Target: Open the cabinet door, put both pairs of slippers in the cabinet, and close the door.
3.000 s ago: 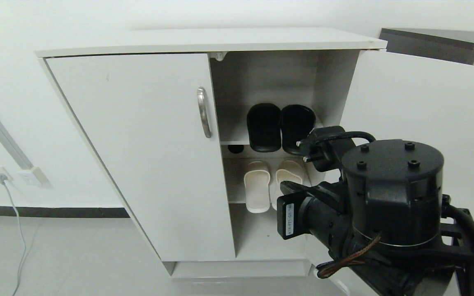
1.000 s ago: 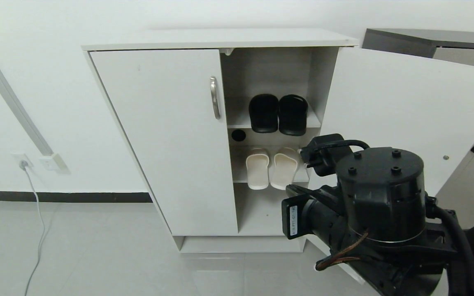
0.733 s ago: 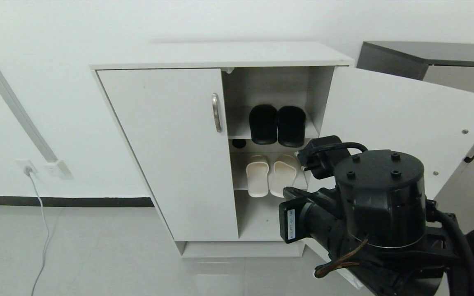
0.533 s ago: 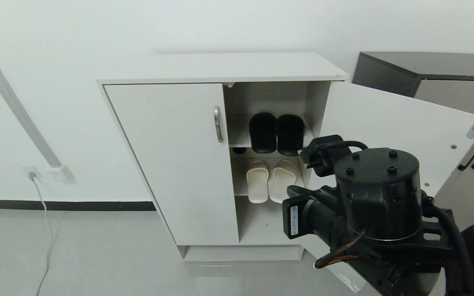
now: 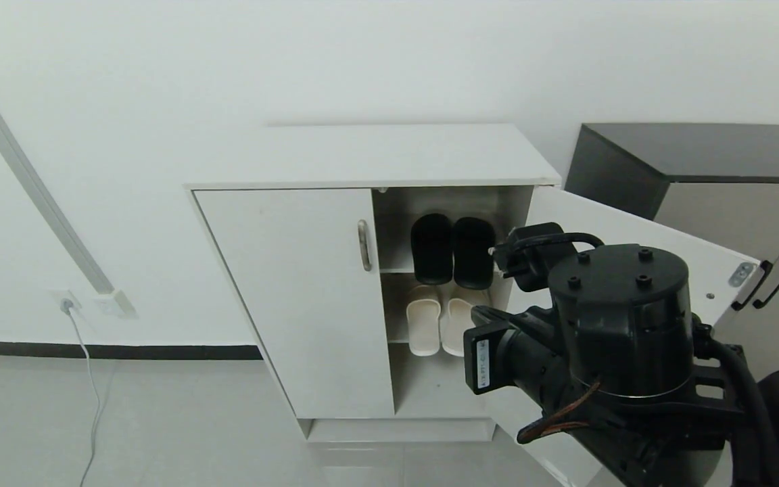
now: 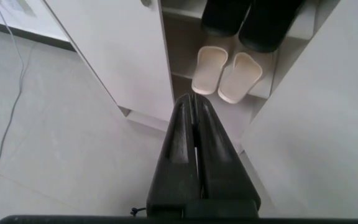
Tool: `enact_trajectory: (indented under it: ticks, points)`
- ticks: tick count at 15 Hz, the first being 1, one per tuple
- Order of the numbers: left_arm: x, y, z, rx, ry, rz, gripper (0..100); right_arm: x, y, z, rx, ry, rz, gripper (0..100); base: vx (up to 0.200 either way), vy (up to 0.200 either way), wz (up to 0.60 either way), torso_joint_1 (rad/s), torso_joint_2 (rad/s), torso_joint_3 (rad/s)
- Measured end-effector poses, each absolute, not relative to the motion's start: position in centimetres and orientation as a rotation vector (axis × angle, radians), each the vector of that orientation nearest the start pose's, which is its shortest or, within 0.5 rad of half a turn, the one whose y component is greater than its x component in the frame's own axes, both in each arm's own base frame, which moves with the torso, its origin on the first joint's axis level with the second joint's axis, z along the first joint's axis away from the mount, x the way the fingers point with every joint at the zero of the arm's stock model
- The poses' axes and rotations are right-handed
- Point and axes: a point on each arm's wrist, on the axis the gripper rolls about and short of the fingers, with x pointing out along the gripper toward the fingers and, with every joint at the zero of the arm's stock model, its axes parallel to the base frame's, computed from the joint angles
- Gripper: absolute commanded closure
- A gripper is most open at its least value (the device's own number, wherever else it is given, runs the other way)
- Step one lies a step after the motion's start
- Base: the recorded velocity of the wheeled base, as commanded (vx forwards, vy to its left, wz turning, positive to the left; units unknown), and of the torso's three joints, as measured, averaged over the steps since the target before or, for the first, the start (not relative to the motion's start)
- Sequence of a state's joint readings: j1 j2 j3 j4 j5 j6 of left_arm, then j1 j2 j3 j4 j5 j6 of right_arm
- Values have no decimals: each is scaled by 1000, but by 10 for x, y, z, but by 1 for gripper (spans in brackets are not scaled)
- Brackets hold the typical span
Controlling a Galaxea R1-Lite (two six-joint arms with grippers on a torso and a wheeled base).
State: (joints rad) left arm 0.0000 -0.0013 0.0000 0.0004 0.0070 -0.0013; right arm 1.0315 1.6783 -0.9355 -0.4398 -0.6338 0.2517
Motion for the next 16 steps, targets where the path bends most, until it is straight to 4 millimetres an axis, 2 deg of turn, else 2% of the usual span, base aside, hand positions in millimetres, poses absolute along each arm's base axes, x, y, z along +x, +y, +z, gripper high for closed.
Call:
enact_trajectory:
  ticks: [7, 16]
  points:
    - [-23, 0, 75, -1, -1, 7, 100, 168, 254, 205, 18, 257, 367, 100, 0, 0, 0, 199, -509, -314]
    - [-23, 0, 75, -1, -1, 6, 100, 169, 252, 203, 11, 261, 363, 100, 0, 0, 0, 246, -570, -327]
